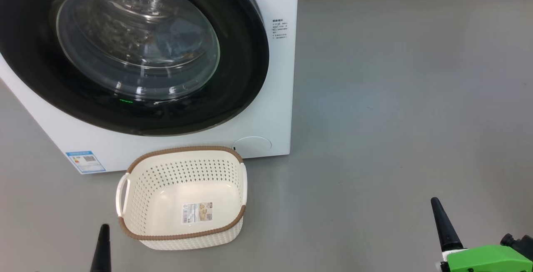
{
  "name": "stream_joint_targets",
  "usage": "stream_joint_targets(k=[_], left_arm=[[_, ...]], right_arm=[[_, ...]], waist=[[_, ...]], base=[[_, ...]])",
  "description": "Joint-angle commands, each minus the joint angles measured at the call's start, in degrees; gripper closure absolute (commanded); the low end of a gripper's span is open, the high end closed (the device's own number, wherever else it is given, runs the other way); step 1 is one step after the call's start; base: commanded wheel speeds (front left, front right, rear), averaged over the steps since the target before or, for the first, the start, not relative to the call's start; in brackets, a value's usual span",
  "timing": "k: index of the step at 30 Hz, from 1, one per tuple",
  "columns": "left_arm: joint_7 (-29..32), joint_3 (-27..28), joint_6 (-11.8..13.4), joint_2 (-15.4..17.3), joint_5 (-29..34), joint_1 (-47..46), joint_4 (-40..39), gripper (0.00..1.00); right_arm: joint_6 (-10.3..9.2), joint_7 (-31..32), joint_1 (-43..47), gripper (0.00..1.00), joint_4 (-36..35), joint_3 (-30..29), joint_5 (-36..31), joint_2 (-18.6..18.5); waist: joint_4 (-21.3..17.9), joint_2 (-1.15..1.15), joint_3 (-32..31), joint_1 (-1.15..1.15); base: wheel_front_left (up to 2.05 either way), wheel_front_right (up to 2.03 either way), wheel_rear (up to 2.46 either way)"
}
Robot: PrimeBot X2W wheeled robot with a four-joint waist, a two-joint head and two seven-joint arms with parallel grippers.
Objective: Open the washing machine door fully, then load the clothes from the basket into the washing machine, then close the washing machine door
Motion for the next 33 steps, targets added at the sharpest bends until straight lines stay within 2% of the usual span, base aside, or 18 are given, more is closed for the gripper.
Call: stream_joint_targets(k=[1,33], left_arm=[[0.45,1.55,-0.99,1.13,-1.48,-2.92,-0.89,1.00],[5.85,3.19,-2.56,1.39,-22.36,-7.82,2.97,1.00]], right_arm=[[-0.03,0.46,-2.78,1.00,-1.26,0.69,1.60,-0.61],[-0.12,5.96,-4.80,1.00,-0.47,-0.52,21.65,-0.62]], waist=[[0.01,0.00,0.00,0.00],[0.18,0.00,0.11,0.00]], base=[[0.00,0.00,0.00],[0.00,0.00,0.00]])
